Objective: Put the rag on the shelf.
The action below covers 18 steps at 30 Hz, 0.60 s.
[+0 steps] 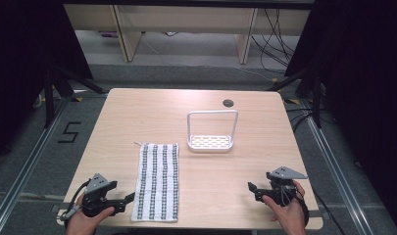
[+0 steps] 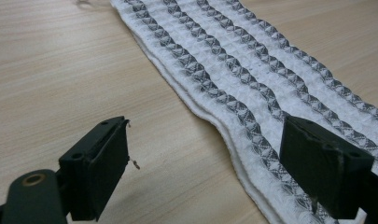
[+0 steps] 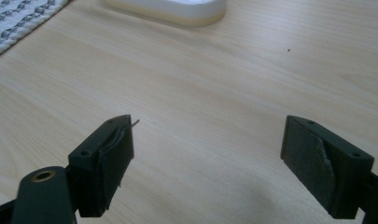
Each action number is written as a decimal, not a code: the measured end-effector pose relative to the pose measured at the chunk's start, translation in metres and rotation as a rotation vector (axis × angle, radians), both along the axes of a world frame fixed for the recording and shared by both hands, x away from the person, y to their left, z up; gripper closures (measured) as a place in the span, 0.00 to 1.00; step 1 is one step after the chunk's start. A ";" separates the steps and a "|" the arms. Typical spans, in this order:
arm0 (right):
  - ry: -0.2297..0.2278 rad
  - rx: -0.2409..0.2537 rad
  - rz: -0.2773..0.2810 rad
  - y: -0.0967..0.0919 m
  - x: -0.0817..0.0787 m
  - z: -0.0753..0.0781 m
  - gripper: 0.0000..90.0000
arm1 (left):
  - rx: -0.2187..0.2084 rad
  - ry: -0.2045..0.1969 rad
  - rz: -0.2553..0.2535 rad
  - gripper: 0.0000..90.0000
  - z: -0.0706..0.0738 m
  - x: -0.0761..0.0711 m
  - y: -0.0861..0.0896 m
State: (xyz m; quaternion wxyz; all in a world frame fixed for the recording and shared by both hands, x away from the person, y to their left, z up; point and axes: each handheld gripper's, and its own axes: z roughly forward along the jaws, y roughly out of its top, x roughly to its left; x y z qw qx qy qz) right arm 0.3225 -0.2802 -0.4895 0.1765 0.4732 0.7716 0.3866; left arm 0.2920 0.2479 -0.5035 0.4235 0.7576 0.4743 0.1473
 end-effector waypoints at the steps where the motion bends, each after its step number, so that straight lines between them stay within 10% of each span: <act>1: -0.009 -0.016 -0.001 0.001 -0.001 0.001 0.20 | 0.001 0.000 0.000 0.17 0.000 0.000 0.000; 18: -0.027 0.002 0.137 0.032 -0.011 0.007 0.26 | 0.004 -0.006 0.007 0.17 0.002 -0.003 -0.003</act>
